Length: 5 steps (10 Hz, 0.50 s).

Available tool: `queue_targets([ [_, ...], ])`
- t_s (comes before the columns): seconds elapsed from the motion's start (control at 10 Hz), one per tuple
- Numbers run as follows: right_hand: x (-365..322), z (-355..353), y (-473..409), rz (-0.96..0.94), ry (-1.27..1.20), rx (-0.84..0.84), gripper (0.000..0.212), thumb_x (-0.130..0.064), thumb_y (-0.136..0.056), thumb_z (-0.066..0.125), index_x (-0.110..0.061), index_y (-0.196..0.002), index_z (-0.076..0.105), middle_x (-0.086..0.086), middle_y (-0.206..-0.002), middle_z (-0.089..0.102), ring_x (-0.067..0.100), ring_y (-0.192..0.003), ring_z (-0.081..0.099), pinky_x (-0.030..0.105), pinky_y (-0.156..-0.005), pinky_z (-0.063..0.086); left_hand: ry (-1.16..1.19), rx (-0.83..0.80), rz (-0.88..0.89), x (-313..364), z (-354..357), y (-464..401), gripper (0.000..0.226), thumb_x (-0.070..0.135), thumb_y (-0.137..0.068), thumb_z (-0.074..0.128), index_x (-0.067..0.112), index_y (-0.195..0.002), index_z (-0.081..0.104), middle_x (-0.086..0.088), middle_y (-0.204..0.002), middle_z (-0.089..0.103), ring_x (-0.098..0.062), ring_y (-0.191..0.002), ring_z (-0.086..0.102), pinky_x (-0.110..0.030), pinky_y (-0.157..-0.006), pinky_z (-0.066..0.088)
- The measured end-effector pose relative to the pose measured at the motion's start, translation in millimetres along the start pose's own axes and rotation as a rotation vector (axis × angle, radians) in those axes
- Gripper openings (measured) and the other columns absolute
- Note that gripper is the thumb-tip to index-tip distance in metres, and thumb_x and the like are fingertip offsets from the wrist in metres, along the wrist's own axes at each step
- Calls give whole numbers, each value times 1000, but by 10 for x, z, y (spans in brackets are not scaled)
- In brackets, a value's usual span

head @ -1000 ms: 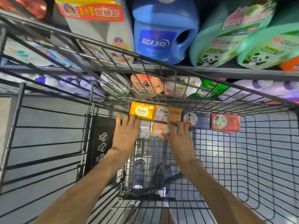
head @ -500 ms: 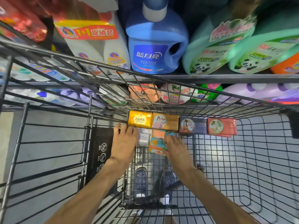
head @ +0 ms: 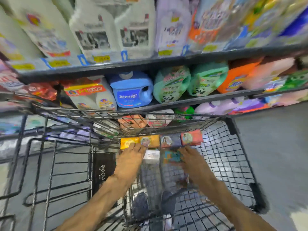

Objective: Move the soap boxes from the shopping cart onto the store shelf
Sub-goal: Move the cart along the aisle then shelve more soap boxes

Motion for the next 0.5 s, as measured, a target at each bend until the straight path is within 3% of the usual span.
queue_targets([
  [0.1,133,-596,526,-49,-303,187,35,-27,-96,51,-9,-125,57,10,-127,58,31,-119,54,49,-98,49,65,71,106,363,-548,-18,51,22,-73,77,17,-122,62,0,-113,60,-22,-103,56,-31,-86,50],
  [0.2,302,-1399,1312,79,-428,344,19,-26,-98,54,-19,-110,68,1,-97,70,9,-76,64,19,-65,53,139,118,223,784,-1118,2,45,18,-73,79,17,-115,62,-2,-111,59,-25,-102,55,-35,-79,52],
  [0.3,577,-1810,1842,82,-468,364,26,-26,-93,62,-30,-119,63,-9,-109,62,2,-92,56,6,-74,39,147,123,342,1284,-1751,10,48,26,-68,85,20,-110,63,0,-103,60,-24,-94,58,-32,-73,49],
  [0.4,1010,-2184,2432,232,-410,410,32,-34,-92,63,-35,-123,55,-11,-111,57,8,-99,55,17,-80,41,79,152,458,1824,-2293,-36,47,34,-68,81,25,-110,60,2,-100,58,-25,-95,58,-40,-73,51],
  [0.5,1381,-2466,2990,297,-446,485,35,-43,-89,62,-37,-122,52,-13,-112,57,6,-98,54,11,-80,37,32,190,561,2438,-2829,7,45,34,-74,75,27,-115,58,2,-105,57,-26,-101,56,-42,-76,51],
])
Point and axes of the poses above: each hand's wrist, its own y-axis away from the middle knuckle, its own z-axis out of the palm, x = y × z, the point moved 4 cm from there along -y, towards the middle knuckle
